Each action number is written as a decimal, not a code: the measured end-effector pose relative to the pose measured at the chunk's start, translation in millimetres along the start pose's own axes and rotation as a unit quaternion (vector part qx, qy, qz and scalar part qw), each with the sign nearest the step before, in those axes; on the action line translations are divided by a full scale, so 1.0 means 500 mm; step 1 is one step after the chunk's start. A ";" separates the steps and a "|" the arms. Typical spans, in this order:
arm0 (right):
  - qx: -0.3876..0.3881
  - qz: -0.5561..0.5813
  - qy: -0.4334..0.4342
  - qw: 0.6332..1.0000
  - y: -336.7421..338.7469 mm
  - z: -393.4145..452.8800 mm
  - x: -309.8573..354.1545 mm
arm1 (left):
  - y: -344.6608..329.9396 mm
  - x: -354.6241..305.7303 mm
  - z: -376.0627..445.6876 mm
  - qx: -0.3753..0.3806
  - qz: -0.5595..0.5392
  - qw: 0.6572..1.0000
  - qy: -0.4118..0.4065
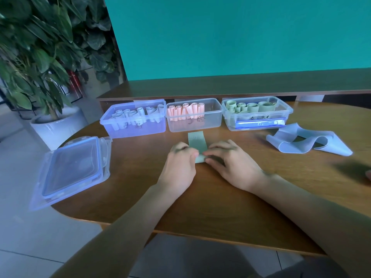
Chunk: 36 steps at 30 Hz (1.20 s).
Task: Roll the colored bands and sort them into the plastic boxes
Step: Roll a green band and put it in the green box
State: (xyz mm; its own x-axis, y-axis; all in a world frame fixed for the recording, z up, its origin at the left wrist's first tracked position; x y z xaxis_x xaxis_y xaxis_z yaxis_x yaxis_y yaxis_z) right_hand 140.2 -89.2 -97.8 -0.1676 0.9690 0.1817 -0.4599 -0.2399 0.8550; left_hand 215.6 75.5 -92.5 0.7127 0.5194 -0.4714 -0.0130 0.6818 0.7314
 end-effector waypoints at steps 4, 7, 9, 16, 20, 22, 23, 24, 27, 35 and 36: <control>0.021 -0.010 -0.023 0.999 -0.010 0.013 -0.012 | 0.006 -0.009 -0.003 -0.023 -0.022 0.999 -0.025; 0.027 -0.016 -0.037 0.999 -0.017 0.027 -0.016 | 0.002 -0.007 0.000 0.007 0.005 1.000 -0.012; 0.014 -0.010 -0.036 0.999 -0.017 0.033 -0.015 | -0.003 0.001 0.007 0.023 0.014 1.000 -0.008; 0.003 0.008 -0.033 0.999 -0.023 0.043 -0.031 | -0.013 0.024 0.033 0.037 -0.004 0.999 0.007; 0.015 0.008 -0.047 0.999 -0.032 0.058 -0.043 | -0.006 0.028 0.039 -0.005 -0.031 1.000 -0.004; 0.026 0.004 -0.049 0.998 -0.034 0.064 -0.048 | -0.008 0.032 0.044 0.001 -0.030 1.000 -0.010; 0.031 -0.001 -0.051 0.998 -0.034 0.067 -0.049 | -0.010 0.034 0.047 0.006 -0.026 1.000 -0.012; 0.031 -0.006 -0.052 0.998 -0.034 0.070 -0.048 | -0.013 0.035 0.051 0.013 -0.020 1.000 -0.011; -0.006 -0.014 -0.038 0.999 -0.032 0.077 -0.044 | -0.023 0.040 0.066 0.042 0.007 0.999 -0.003; 0.023 -0.028 -0.061 0.998 -0.045 0.108 -0.061 | -0.035 0.050 0.101 0.023 0.046 0.999 -0.005; 0.028 -0.028 -0.066 0.997 -0.047 0.112 -0.064 | -0.032 0.048 0.102 0.012 0.037 0.999 -0.013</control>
State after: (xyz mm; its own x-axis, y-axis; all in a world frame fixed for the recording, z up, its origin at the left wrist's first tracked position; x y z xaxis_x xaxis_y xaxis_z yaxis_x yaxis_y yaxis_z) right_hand 205.1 -111.0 -96.6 -0.0256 0.9810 0.1925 -0.4149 -0.1856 0.8907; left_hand 269.0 50.6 -90.6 0.7291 0.5537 -0.4022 -0.0494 0.6287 0.7760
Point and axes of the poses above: each hand's wrist, its own z-axis towards the middle knuckle, its own y-axis out of the back of the hand, x = y × z, the point moved 2 cm from there along z, towards the middle knuckle, and after that the axes turned 6 degrees about -z, right-handed, at the moved point
